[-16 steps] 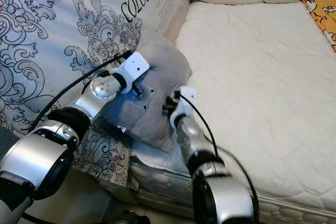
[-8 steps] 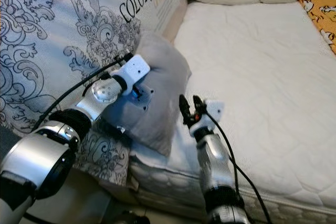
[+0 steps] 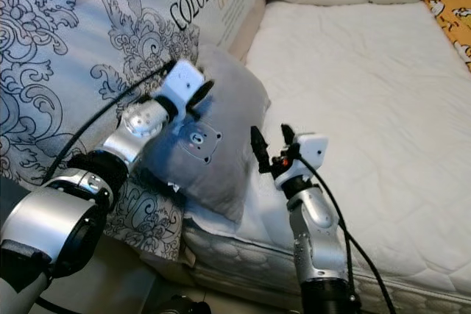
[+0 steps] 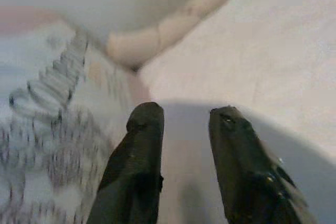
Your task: Clean up the room
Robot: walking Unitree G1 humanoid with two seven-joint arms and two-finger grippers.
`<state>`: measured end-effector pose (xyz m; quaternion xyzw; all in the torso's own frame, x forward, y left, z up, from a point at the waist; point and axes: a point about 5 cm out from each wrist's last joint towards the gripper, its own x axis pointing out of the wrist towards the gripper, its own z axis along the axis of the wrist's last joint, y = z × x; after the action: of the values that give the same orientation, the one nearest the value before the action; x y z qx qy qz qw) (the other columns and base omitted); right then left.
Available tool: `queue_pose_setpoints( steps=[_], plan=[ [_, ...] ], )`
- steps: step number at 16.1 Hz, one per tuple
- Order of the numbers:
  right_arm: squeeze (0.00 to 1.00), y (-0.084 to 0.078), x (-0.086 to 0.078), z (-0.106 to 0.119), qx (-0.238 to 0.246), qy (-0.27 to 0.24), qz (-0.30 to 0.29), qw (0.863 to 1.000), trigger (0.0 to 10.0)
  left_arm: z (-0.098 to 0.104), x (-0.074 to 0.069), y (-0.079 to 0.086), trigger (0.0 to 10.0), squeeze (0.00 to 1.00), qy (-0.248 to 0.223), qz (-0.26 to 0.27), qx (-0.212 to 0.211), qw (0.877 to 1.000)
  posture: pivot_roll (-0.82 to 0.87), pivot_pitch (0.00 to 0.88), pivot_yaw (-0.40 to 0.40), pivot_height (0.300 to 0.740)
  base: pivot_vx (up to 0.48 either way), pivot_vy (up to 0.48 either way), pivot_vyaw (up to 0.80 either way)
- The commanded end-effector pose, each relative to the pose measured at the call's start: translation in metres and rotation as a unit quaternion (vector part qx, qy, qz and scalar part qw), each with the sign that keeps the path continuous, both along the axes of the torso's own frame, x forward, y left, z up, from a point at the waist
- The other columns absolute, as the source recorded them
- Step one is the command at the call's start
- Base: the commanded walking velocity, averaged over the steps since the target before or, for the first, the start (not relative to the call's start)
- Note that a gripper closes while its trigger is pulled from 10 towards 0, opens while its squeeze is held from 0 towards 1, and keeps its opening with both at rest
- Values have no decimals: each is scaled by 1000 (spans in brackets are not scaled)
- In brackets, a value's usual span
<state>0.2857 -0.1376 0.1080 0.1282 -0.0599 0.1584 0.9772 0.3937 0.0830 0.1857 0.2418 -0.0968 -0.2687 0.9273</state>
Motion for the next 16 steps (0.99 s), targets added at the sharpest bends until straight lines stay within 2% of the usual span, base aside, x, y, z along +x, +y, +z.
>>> queue_pose_setpoints(
  steps=[1, 3, 4, 5, 6, 7, 8, 9, 10, 11, 12, 16],
  plan=[
    [1000, 1, -2, 3, 3, 1, -4, 1000, 10000, 7, -2, 2, 10000, 1000, -7, -16, -44, 999, -92, 0, 116, 740, 0, 0, 0],
    [1000, -4, -4, 8, -12, -8, -24, 1000, 10000, 9, -9, 4, 10000, 1000, 6, -29, -117, 993, -91, 0, 122, 740, 0, 0, 0],
    [1000, -8, -4, 12, -19, -11, -43, 999, 10000, 8, -19, 8, 10000, 1000, 8, -28, -152, 988, -88, 0, 123, 740, 0, 0, 0],
    [1000, -11, -4, 15, -23, -11, -56, 998, 10000, 8, -28, 11, 10000, 1000, 3, -30, -166, 986, -84, 0, 122, 740, 0, 0, 0],
    [1000, -11, -4, 25, -20, -16, -72, 997, 10000, 4, -53, 18, 10000, 1000, -10, -19, -184, 983, -63, 0, 103, 740, 0, -281, 0],
    [1000, -11, -4, 28, -18, -18, -75, 997, 10000, 3, -57, 20, 10000, 1000, -9, -12, -191, 982, -63, 0, 103, 740, 0, -281, 0],
    [925, -9, -5, 33, -22, -20, -80, 996, 10000, 2, -65, 24, 10000, 1000, -4, 0, -203, 979, -55, 0, 92, 740, 0, -465, 0],
    [212, -7, -6, 36, -17, -18, -83, 996, 10000, 1, -74, 30, 10000, 1000, -6, 16, -191, 981, -38, 0, 67, 740, 0, -480, 0],
    [212, -7, -7, 37, -14, -17, -84, 996, 10000, 1, -77, 31, 10000, 1000, -6, 20, -187, 982, -31, 0, 58, 740, 0, -480, 0],
    [0, -6, -9, 36, -13, -10, -84, 996, 10000, 3, -83, 37, 10000, 1000, 1, 41, -192, 980, -17, 0, 42, 740, 0, -480, 0],
    [0, -4, -13, 32, -14, 4, -80, 997, 10000, 4, -89, 49, 10000, 1000, 10, 76, -199, 977, -9, 0, 37, 740, 0, -480, 0],
    [0, -3, -19, 30, -26, 20, -70, 997, 10000, -4, -98, 70, 10000, 1000, 40, 128, -196, 971, -9, 0, 39, 740, 0, -480, 0]
  ],
)
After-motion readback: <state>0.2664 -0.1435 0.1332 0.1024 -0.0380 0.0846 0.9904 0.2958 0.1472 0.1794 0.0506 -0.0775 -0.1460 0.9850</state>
